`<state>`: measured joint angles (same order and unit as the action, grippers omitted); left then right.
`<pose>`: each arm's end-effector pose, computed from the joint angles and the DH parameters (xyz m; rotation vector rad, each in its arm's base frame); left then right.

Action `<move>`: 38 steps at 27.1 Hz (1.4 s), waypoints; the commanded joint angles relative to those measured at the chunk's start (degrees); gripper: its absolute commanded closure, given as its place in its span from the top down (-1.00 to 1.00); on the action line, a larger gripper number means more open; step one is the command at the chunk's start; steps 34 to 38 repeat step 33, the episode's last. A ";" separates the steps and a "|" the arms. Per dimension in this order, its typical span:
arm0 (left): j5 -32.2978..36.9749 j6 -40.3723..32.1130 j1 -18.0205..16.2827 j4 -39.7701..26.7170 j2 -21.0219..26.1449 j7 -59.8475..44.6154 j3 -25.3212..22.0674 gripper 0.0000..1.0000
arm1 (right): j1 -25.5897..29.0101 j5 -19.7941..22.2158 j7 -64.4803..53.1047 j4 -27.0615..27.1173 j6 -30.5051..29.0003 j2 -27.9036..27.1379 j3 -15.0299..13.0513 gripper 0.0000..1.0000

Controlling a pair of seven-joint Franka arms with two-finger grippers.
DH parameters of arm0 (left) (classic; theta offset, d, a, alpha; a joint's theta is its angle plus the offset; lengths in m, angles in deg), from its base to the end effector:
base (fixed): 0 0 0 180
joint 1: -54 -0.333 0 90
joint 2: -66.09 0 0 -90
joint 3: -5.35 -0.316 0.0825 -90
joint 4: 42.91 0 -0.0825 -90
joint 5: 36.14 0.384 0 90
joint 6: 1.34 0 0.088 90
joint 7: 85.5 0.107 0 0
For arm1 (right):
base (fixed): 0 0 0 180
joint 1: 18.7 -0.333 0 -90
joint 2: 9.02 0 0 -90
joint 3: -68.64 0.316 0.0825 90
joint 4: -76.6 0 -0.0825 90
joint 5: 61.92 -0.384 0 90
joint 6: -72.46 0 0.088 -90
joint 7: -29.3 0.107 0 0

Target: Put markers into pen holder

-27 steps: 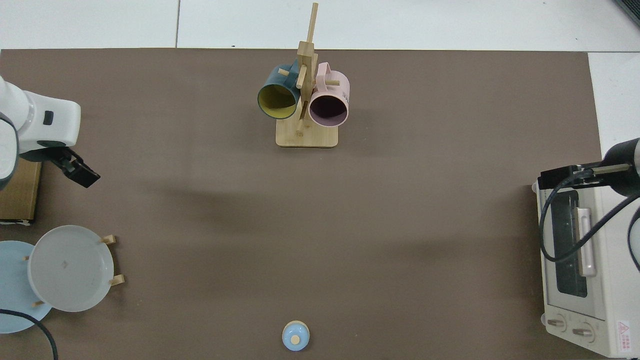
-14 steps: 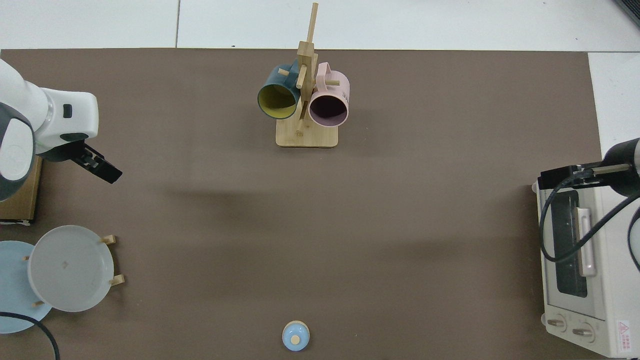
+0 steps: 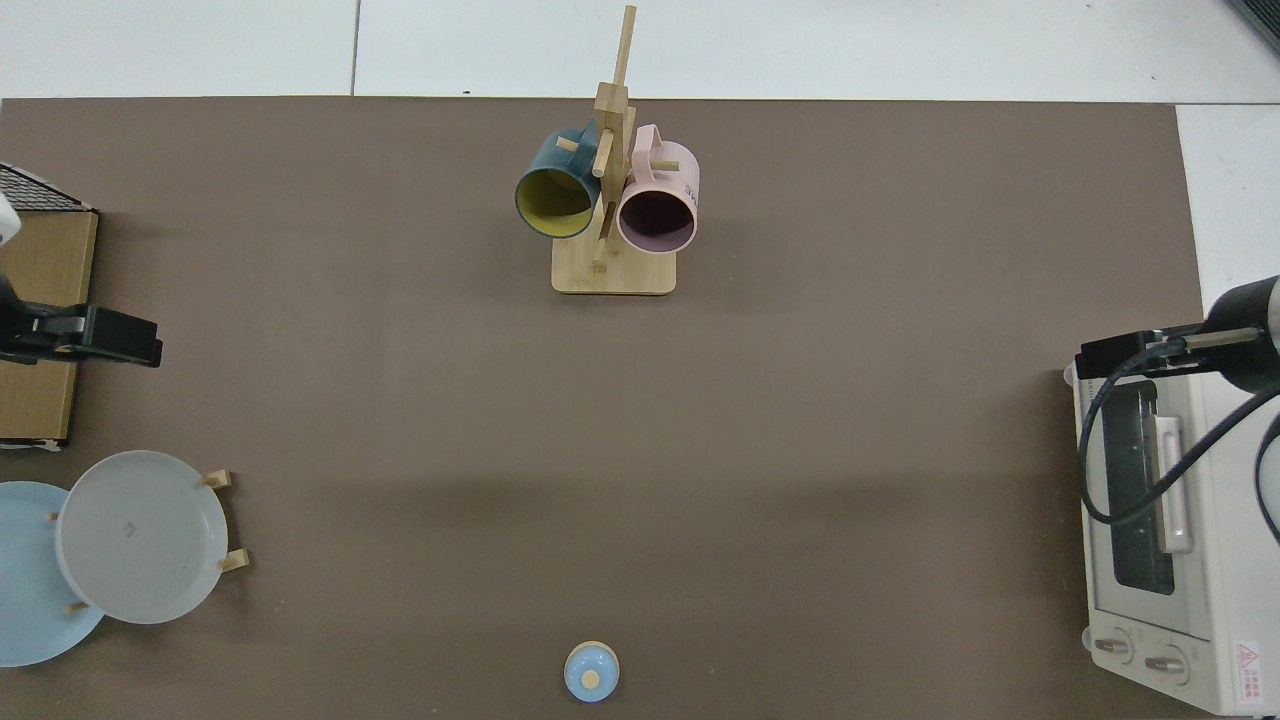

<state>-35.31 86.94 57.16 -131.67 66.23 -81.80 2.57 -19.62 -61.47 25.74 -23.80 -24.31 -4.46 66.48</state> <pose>0.5525 -0.0021 0.6307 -3.1253 0.1108 0.0176 0.5371 -0.0131 0.5920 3.1353 0.0650 0.0250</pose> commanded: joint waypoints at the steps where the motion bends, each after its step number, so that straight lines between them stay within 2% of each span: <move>1: -0.57 0.39 0.26 -4.91 -3.29 -1.24 0.23 1.00 | 0.49 -0.10 -1.81 -1.64 -1.41 1.24 0.23 1.00; 4: -0.48 6.53 0.70 -11.77 -7.25 -1.59 0.58 1.00 | 0.49 -0.10 -1.81 -1.64 -1.41 1.24 0.23 1.00; 6: -0.48 8.05 0.70 -13.28 -8.05 -1.24 0.58 1.00 | 0.49 -0.10 -1.81 -1.64 -1.41 1.24 0.31 1.00; 16: -0.57 6.38 0.79 -6.79 -4.80 0.25 0.49 1.00 | 0.49 -0.10 -1.81 -1.64 -1.41 1.33 0.23 1.00; 24: -0.66 2.51 1.49 0.69 0.30 0.70 0.84 1.00 | 0.49 -0.19 -1.81 -1.64 -1.41 1.24 0.23 1.00; 38: -0.66 4.44 1.49 0.34 0.65 1.05 0.66 1.00 | 0.49 -0.10 -1.81 -1.64 -1.41 1.24 0.23 1.00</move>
